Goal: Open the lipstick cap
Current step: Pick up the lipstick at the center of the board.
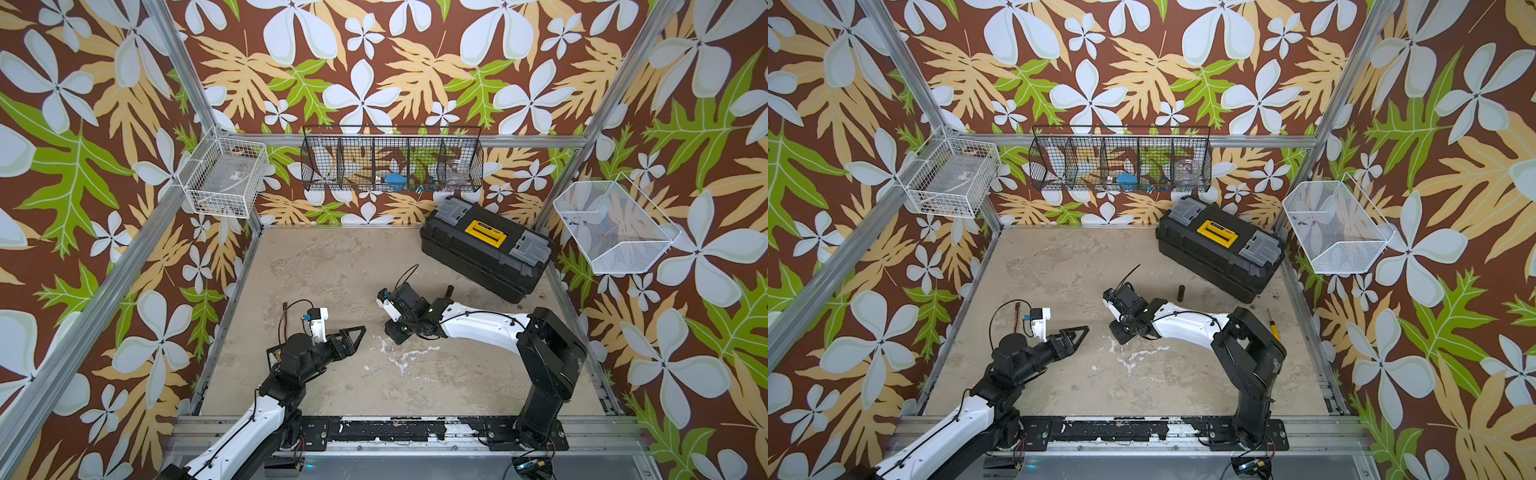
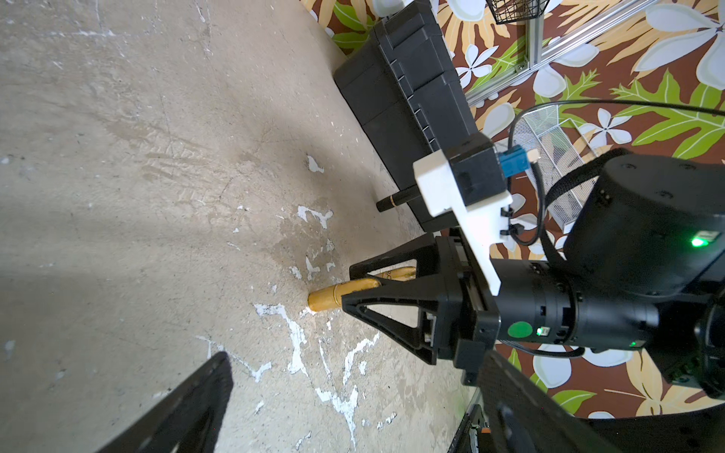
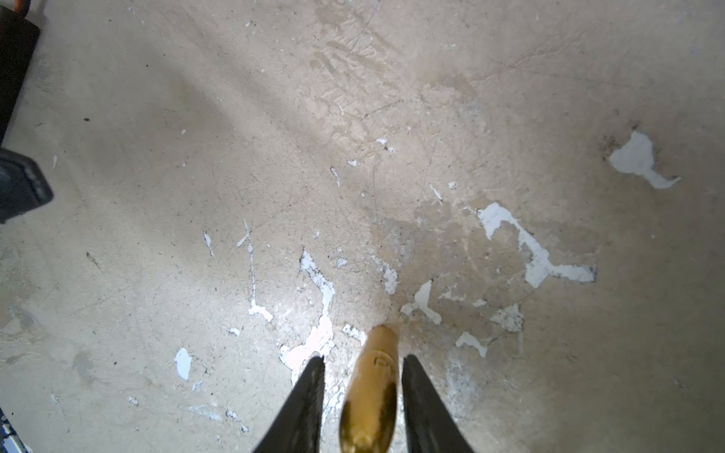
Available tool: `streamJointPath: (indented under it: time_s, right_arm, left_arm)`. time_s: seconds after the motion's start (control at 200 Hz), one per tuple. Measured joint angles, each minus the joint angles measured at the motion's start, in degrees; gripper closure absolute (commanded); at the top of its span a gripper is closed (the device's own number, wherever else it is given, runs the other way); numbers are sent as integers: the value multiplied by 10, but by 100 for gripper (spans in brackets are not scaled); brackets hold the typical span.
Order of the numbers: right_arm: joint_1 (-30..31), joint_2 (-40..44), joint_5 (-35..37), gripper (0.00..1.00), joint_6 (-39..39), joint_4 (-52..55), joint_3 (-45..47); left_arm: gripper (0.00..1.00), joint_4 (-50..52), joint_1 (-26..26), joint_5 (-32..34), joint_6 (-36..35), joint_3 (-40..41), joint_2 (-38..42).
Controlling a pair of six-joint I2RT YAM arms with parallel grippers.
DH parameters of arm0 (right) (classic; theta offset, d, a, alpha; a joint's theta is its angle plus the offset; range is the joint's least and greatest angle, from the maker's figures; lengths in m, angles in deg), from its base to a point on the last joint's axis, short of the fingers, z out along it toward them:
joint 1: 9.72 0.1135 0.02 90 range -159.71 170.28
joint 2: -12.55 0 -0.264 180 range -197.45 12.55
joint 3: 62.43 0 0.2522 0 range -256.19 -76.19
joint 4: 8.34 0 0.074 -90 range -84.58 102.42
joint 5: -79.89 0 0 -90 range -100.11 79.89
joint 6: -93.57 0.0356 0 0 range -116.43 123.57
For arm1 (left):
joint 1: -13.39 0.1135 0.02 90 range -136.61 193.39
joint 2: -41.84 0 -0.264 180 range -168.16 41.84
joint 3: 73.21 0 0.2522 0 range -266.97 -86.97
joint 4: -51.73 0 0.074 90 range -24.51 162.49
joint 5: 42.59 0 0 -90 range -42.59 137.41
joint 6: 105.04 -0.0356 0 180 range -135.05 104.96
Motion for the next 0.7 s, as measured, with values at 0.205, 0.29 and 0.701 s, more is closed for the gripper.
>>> streamJointPath:
  time_s: [0.205,0.29,0.701]
  right_arm:
    - [0,-3,1,77,0,-3,6]
    - [0,-3,3,77,0,-5,6]
    - [-4,53,-4,82,0,6,-9]
  left_arm:
    - [0,0,0,0,-2,-2,0]
    - [0,0,0,0,-2,-2,0]
    - [1,14,0,1,-15,-28,-1]
